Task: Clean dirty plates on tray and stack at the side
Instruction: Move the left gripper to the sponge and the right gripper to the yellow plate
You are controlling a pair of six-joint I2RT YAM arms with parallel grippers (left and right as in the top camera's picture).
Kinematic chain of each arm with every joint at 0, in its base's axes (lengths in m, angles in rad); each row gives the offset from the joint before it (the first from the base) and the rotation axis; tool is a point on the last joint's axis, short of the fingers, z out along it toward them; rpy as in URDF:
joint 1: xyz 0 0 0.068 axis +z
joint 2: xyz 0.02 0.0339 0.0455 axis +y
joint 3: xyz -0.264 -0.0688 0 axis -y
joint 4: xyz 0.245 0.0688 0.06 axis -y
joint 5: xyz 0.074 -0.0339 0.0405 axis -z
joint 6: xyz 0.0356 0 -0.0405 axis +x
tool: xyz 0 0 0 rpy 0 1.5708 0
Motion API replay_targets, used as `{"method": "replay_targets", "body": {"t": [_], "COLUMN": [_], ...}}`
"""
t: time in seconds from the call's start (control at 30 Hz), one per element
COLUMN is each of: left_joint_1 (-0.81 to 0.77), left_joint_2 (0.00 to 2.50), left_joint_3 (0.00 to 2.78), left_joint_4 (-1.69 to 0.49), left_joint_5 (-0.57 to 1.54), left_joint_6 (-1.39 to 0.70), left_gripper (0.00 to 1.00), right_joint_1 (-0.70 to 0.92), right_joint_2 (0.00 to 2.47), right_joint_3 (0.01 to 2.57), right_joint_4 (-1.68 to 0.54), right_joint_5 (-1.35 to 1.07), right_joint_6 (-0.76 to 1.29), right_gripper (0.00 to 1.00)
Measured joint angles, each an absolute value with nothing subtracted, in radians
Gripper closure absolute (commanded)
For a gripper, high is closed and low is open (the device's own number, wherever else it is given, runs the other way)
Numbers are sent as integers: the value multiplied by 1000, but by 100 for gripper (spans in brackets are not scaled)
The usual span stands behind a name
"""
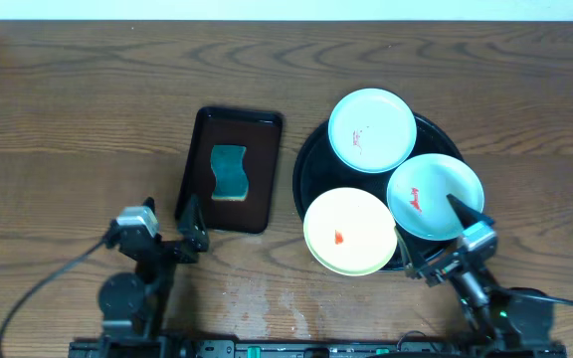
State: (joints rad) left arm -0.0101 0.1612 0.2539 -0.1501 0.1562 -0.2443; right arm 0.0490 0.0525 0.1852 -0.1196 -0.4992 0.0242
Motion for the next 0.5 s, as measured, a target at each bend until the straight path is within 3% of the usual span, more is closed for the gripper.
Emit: {"method": "replay_targets", "body": {"t": [0.3,0.5], "left_joint_1": [-10,-10], "left_joint_2": [736,1067], "left_joint_3": [907,1095], "left_joint_4": [-667,-833], "left_joint_5": [266,296], "left_joint_6": [-258,-259], "left_gripper": [16,16], "right_joint_1": [49,49], "right_joint_2": [465,810], "right_joint_3": [739,1000], "right_joint_4": [-603,-846], "right_joint_5": [-502,-502], "right_joint_6": [94,113], "right_gripper": [1,1]}}
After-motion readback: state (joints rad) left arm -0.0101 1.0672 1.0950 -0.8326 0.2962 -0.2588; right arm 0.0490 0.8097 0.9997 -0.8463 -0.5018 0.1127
